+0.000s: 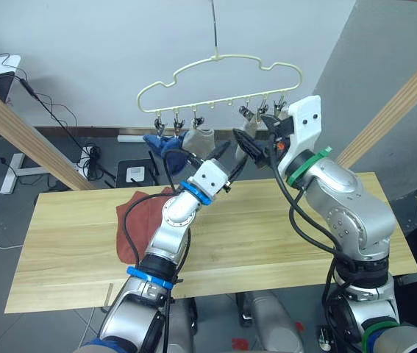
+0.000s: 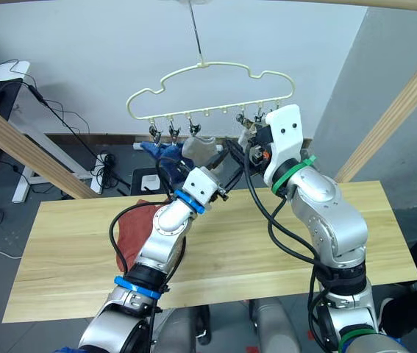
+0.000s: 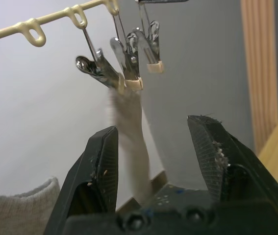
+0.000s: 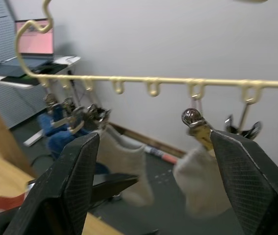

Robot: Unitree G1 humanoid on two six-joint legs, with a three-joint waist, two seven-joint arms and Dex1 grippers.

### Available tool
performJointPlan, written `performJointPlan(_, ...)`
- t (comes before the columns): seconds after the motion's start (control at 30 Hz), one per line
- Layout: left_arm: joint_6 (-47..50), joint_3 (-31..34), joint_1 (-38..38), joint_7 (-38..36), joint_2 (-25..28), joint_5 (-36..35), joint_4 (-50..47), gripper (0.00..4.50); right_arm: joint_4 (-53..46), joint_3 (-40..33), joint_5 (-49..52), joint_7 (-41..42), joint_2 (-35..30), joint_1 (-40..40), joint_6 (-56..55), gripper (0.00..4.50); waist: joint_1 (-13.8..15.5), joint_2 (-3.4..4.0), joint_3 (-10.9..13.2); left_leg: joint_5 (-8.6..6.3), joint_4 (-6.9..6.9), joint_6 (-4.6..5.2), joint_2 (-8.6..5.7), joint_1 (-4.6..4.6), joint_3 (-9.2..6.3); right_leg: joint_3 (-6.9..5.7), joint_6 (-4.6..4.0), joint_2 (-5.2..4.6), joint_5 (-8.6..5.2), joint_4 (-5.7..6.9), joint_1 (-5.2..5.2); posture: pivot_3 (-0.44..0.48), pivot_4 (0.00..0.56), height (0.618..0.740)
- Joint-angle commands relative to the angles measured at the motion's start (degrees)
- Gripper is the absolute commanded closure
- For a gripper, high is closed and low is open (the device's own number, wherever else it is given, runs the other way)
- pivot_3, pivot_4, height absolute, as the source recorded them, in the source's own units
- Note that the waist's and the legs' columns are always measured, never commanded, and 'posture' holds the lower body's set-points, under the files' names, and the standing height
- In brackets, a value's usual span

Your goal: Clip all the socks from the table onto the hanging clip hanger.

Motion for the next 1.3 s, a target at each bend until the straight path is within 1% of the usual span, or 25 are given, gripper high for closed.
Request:
performJointPlan(0.03,4.76,1.6,0.36,-4.27,2.12,-4.65,-6.97,2.01,2.08,-0.16,-3.17,-2.06,-0.1,-0.44,-4.19,0.77,-0.01,0.0,0.0,0.0,0.0,0.0,0.0,0.01,0.0,0.01,0.05,0.0,-0.03,0.0,0.0,-0.198,0.303,0.74)
performJointPlan(0.13,12.94,3.41,0.3,-8.59,4.78,-10.94,-12.93,2.01,5.73,-0.29,-5.03,-3.53,0.53,-1.48,-6.77,0.77,0.01,0.02,0.01,0.01,0.01,-0.01,-0.01,0.01,0.01,0.03,0.2,-0.01,-0.12,0.0,0.0,-0.198,0.303,0.74)
performJointPlan(0.17,15.33,4.2,0.1,-9.4,5.68,-12.55,-14.63,2.01,6.77,-0.29,-5.53,-3.84,0.81,-1.75,-7.57,0.77,0.02,0.02,0.01,0.01,0.01,-0.02,0.0,0.01,0.01,0.03,0.2,-0.01,-0.12,0.0,0.0,-0.171,0.3,0.74)
performJointPlan(0.23,19.13,5.3,-0.33,-10.2,7.08,-14.7,-17.22,2.01,8.26,-0.3,-6.05,-4.16,1.42,-2.1,-8.86,0.77,0.08,0.02,0.01,0.09,0.0,-0.16,0.0,0.01,0.02,0.03,0.19,0.0,-0.11,0.0,0.0,-0.171,0.3,0.74)
performJointPlan(0.33,23.64,6.48,-1.37,-10.05,8.18,-16.67,-19.91,1.98,10.22,-0.49,-6.52,-4.56,2.4,-2.42,-10.13,1.32,0.39,0.02,0.01,0.13,0.0,-0.23,0.0,0.01,0.01,0.03,0.17,0.0,-0.1,0.0,0.0,-0.159,0.299,0.74)
performJointPlan(0.37,24.69,6.82,-1.76,-9.82,8.25,-17.02,-20.36,1.98,10.8,-0.57,-6.55,-4.64,2.72,-2.52,-10.32,1.7,0.58,0.02,0.01,0.13,0.0,-0.22,0.0,0.01,0.0,0.03,0.17,0.0,-0.1,0.0,0.0,-0.159,0.299,0.74)
performJointPlan(0.4,25.36,7.05,-2.1,-9.66,8.26,-17.15,-20.63,1.98,11.39,-0.55,-6.66,-4.68,2.9,-2.66,-10.62,1.97,0.69,0.02,0.01,0.13,0.0,-0.22,-0.02,0.01,0.01,0.04,0.13,0.0,-0.08,-0.01,0.0,-0.159,0.299,0.74)
performJointPlan(0.53,26.31,7.14,-2.86,-9.36,7.92,-16.75,-20.88,1.98,14.03,-0.24,-7.48,-4.97,3.3,-3.59,-11.94,1.97,0.98,0.02,0.01,0.11,0.01,-0.18,-0.03,0.0,0.02,0.05,-0.01,-0.01,0.01,-0.01,0.0,-0.159,0.299,0.74)
performJointPlan(0.6,26.46,7.06,-2.94,-9.32,7.77,-16.55,-20.9,1.98,15.18,-0.21,-7.89,-5.11,3.41,-4.05,-12.58,1.97,1.01,0.02,0.02,0.03,0.0,-0.05,-0.03,0.0,0.01,0.05,-0.01,-0.01,0.01,-0.01,0.0,-0.159,0.299,0.74)
performJointPlan(1.07,26.16,6.7,-2.47,-9.44,7.75,-15.23,-20.41,1.98,24.17,-0.66,-10.69,-4.91,3.4,-7.74,-18.88,1.97,1.01,0.03,0.02,0.03,0.0,-0.05,-0.02,0.0,0.02,0.05,-0.03,0.0,0.02,-0.01,0.0,-0.153,0.297,0.74)
performJointPlan(1.3,26.37,6.65,-2.33,-9.25,7.65,-14.98,-20.96,1.98,22.85,-0.53,-10.24,-2.76,2.59,-7.04,-18.52,1.97,1.03,0.03,0.02,0.03,0.0,-0.05,-0.02,0.0,0.02,0.06,-0.03,-0.01,0.02,-0.01,0.0,-0.148,0.296,0.74)
